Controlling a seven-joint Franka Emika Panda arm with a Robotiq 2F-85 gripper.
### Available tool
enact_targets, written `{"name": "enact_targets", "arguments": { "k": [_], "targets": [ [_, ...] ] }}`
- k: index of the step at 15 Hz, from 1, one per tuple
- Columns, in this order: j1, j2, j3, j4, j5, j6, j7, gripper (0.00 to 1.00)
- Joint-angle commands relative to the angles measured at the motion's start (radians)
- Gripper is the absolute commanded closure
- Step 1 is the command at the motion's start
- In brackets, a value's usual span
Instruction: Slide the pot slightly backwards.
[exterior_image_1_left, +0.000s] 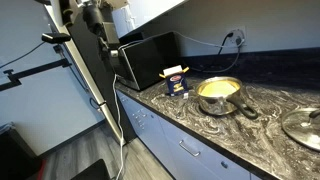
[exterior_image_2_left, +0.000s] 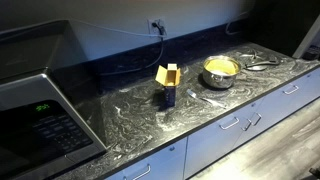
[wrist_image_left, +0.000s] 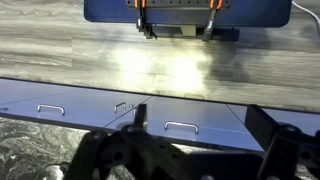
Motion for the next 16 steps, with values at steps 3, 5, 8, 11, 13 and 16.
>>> {"name": "enact_targets", "arguments": {
  "k": [3,5,8,11,13,16],
  "targets": [
    [0.022,0.002,-0.018,0.002,-0.006,-0.003,0.007,0.0],
    [0.022,0.002,-0.018,0.002,-0.006,-0.002,0.007,0.0],
    [0.022,0.002,-0.018,0.002,-0.006,-0.002,0.007,0.0],
    [0.022,0.002,-0.018,0.002,-0.006,-0.002,0.007,0.0],
    [0.021,0.007,-0.019,0.006,-0.008,-0.004,0.01,0.0],
    [-0.005,0.034,-0.034,0.027,-0.006,0.014,0.082,0.0]
  ]
}}
